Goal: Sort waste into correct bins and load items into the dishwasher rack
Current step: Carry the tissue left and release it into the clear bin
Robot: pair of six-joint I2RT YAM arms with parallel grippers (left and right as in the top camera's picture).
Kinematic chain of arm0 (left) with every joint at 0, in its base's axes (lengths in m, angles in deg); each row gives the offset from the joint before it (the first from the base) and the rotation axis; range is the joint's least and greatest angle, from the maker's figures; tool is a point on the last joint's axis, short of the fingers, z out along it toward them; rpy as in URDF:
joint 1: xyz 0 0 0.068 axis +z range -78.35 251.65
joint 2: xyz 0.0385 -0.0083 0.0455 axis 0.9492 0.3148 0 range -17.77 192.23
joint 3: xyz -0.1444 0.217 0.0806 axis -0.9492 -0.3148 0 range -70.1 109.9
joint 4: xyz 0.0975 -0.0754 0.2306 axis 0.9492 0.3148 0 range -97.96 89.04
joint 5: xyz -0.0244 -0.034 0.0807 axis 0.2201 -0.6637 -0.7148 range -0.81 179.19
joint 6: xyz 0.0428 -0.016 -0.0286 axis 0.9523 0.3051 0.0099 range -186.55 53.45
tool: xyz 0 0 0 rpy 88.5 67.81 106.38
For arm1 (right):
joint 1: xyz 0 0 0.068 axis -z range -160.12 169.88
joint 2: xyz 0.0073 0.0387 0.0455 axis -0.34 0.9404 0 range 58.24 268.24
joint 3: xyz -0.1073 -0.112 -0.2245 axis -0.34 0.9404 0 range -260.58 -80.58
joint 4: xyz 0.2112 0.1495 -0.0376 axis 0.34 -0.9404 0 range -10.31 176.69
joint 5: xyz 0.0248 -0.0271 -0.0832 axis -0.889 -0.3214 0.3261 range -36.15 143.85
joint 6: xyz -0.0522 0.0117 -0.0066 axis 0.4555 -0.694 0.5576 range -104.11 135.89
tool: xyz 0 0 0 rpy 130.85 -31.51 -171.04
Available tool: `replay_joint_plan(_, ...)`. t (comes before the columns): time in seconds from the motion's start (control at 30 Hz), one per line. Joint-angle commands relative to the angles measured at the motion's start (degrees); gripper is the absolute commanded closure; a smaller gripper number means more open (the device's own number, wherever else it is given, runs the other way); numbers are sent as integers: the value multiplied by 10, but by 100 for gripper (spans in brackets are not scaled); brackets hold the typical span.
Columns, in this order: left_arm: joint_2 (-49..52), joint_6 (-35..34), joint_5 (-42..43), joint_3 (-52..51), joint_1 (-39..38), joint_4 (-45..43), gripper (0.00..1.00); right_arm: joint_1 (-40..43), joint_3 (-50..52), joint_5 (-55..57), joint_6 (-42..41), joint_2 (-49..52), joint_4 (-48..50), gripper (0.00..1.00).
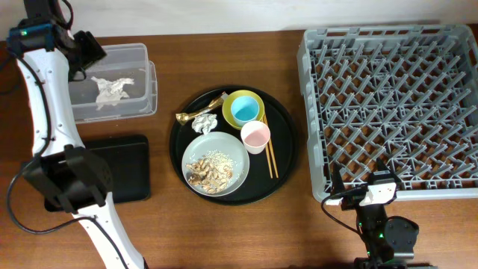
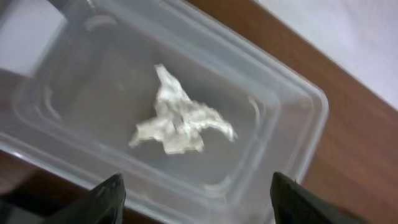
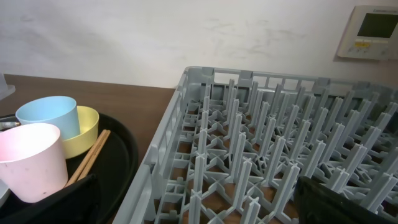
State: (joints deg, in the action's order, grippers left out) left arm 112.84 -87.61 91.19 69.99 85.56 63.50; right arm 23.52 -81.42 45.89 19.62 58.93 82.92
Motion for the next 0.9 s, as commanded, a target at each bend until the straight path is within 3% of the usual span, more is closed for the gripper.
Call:
replay_joint_plan(0.0,-39,4,158,2,-2,52,26,-3,5,3,3,-4,0,2)
replay_joint_plan(0.13,-42,80,292,2,-42,135,26,-3,5,3,3,-4,0,2)
replay_joint_plan(0.23,-42,85,236,2,-91,190,29,-3,5,3,3,-4,0,2)
replay_joint_plan(0.33,-42,85,161,-1,-145,229,51,-3,5,3,3,-4,0,2)
replay_joint_plan(0.4,-42,85,125,-10,-190,241,55,-3,5,3,3,-4,0,2)
replay_joint_plan(0.53,-42,53,96,-60,-255,207,55,-3,5,3,3,-4,0,2)
replay_joint_plan(0.67,-42,-26,40,-152,-287,145,55,-3,5,3,3,-4,0,2)
replay_joint_plan(0.87,-42,-38,41,-281,-288,30,54,-3,5,3,3,-4,0,2)
